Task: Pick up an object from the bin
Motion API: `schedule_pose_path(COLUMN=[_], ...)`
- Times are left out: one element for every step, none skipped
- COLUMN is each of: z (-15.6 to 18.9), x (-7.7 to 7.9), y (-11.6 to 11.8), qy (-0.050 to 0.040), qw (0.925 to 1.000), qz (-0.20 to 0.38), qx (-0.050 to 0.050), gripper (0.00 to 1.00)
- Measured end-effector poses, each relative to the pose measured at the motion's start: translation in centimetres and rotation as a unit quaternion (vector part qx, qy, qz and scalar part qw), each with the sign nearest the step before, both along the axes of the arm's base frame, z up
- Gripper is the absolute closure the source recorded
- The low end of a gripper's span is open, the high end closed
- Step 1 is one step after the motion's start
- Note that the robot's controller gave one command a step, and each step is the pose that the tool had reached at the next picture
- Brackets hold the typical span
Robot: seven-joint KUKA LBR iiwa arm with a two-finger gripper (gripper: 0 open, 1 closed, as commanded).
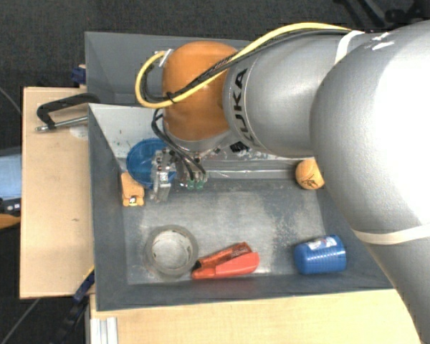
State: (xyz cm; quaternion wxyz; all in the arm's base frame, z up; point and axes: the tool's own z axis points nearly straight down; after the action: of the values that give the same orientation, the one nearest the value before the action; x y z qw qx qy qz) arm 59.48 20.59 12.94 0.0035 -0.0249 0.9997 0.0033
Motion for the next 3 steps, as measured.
schedule_pose_path(z=[6.8,9.9,14.8], x=[-0.8,-0.5,-1.5], y=[-1.0,-1.0,-1.4], qy=[-0.0024,-0.0068,-0.0039], qw=[0.9957,0.9882,0.9982], qz=[0.093,0.153,0.06], qx=[0.0,0.0,0.001], gripper=[1.0,1.0,1.0])
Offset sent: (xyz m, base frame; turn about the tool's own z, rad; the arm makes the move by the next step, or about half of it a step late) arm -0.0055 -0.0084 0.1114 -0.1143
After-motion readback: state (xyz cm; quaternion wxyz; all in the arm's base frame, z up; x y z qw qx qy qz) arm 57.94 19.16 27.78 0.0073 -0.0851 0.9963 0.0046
